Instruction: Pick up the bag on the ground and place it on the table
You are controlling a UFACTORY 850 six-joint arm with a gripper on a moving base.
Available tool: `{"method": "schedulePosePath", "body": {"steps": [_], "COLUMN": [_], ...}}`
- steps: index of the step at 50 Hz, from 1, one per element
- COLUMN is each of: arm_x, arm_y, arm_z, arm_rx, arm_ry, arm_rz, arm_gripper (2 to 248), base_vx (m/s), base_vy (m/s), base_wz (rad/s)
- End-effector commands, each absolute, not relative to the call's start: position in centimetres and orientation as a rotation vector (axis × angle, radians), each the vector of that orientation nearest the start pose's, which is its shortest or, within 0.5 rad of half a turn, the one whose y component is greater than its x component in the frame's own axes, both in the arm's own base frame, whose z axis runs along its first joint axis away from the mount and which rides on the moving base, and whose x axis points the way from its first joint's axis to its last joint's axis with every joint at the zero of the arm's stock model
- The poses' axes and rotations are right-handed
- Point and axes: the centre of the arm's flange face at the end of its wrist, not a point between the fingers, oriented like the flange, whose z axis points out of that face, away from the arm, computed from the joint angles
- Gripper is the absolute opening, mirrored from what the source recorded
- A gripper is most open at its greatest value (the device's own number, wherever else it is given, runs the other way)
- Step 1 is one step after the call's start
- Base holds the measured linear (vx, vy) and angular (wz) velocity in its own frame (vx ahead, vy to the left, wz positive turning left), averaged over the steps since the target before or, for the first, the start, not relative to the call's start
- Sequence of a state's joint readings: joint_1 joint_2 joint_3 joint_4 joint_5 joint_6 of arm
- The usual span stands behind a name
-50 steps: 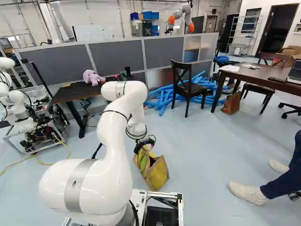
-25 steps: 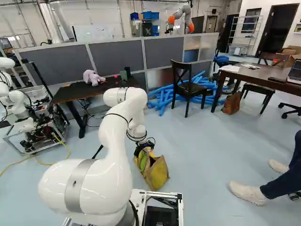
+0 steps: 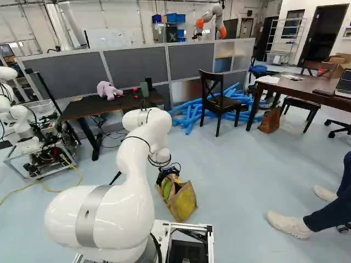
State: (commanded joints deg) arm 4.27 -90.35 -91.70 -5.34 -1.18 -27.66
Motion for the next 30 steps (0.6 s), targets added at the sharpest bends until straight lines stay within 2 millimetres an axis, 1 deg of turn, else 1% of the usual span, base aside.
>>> {"method": "schedulePosePath", "body": {"steps": [15, 16, 21, 22, 26, 27, 30], "arm_x": [55.1, 55.1, 55.2, 55.2, 55.2, 55.2, 55.2], "arm_y": [4.4, 4.4, 4.5, 4.5, 4.5, 4.5, 4.5], "arm_z": [-17.1, -17.2, -17.4, -17.4, -17.4, -17.4, -17.4], "arm_rx": [-2.972, -2.972, -2.971, -2.971, -2.971, -2.971, -2.971], "arm_ry": [-1.013, -1.013, -1.014, -1.014, -1.014, -1.014, -1.014], "arm_rz": [0.052, 0.054, 0.058, 0.059, 0.059, 0.059, 0.059], "arm_gripper": [247, 229, 229, 192, 192, 155, 155], "base_vx": [0.0, 0.0, 0.0, 0.0, 0.0, 0.0, 0.0], "base_vy": [0.0, 0.0, 0.0, 0.0, 0.0, 0.0, 0.0], "base_wz": [0.0, 0.0, 0.0, 0.0, 0.0, 0.0, 0.0]}}
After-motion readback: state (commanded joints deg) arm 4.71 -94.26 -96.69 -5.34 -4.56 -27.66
